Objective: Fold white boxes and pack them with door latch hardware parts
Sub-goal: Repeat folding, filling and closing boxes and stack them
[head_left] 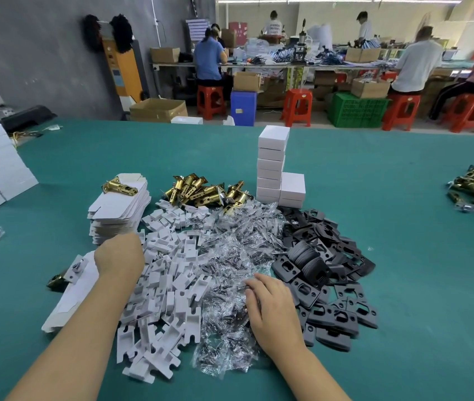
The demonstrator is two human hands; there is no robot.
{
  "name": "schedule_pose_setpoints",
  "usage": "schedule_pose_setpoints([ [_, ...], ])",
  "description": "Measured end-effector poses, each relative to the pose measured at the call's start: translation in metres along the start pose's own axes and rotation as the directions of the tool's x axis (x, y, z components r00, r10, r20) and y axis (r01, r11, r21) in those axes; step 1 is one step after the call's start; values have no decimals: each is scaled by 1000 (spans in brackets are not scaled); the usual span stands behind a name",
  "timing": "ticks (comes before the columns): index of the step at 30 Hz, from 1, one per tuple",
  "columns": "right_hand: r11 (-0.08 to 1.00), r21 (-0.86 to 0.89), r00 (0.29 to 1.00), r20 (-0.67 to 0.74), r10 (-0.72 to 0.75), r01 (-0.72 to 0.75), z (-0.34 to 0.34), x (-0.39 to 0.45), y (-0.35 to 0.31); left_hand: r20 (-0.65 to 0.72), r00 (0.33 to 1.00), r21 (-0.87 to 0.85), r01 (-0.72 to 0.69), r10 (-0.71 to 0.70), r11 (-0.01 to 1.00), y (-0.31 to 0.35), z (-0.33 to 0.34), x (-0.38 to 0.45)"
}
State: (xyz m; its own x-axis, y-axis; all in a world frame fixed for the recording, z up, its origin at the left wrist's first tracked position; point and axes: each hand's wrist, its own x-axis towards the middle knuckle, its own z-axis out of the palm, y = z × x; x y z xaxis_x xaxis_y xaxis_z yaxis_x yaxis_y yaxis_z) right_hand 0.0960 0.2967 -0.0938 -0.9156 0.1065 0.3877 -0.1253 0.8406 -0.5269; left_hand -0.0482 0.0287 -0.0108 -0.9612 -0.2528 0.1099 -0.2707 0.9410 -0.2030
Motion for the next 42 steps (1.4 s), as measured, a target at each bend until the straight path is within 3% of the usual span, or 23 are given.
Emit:
schedule_pose_setpoints([
  [9,1000,-4,1000,22,3,-3,-2,1,0,-33,999,-115,-26,22,993,11,-16,-5],
  [12,1000,2,1000,17,-3,3,-3,1,-1,-173,982,-158,-101,73,982,18,-34,-11],
  [13,1000,9,1000,27,6,-6,-3,1,-1,-280,954,-198,-168,109,966,21,-45,-16],
  [15,996,54,997,55,61,-64,-5,4,-2,-534,832,-330,-366,147,870,28,-67,-29],
  [17,978,135,986,71,148,-157,-11,8,-3,-744,661,-436,-589,95,681,37,-93,-42],
  [19,958,192,976,88,198,-212,-19,15,-6,-814,581,-501,-707,6,499,48,-113,-52],
  [20,952,204,973,91,214,-229,-24,20,-8,-799,600,-562,-719,-44,409,54,-119,-55],
  [22,931,268,968,54,244,-249,-37,33,-9,-701,707,-706,-670,-93,231,67,-126,-58],
  [25,806,533,963,71,260,-257,-68,58,-11,-442,897,-894,-439,21,-89,90,-120,-64],
  [27,584,743,945,251,208,-326,-87,74,-10,-275,953,-939,-239,125,-248,108,-108,-70],
  [30,208,826,852,505,140,-524,-94,87,0,-153,974,-935,-88,167,-342,131,-89,-77],
  [32,51,838,835,532,142,-543,-88,88,12,-157,959,-939,-71,236,-336,141,-78,-75],
  [33,-17,843,833,534,146,-538,-83,87,19,-201,926,-959,-120,320,-256,145,-70,-73],
  [35,-121,833,824,553,124,-540,-74,84,29,-281,814,-908,-397,509,133,152,-53,-69],
  [36,-159,812,807,580,111,-561,-70,82,32,-292,767,-813,-513,571,274,155,-47,-70],
  [37,-188,786,783,613,107,-589,-67,80,35,-283,740,-768,-556,610,319,158,-42,-70],
  [39,-201,751,748,655,106,-629,-65,77,41,-235,728,-848,-477,644,230,163,-35,-71],
  [42,-157,757,752,651,101,-634,-69,80,50,-209,736,-911,-386,644,146,172,-30,-73],
])
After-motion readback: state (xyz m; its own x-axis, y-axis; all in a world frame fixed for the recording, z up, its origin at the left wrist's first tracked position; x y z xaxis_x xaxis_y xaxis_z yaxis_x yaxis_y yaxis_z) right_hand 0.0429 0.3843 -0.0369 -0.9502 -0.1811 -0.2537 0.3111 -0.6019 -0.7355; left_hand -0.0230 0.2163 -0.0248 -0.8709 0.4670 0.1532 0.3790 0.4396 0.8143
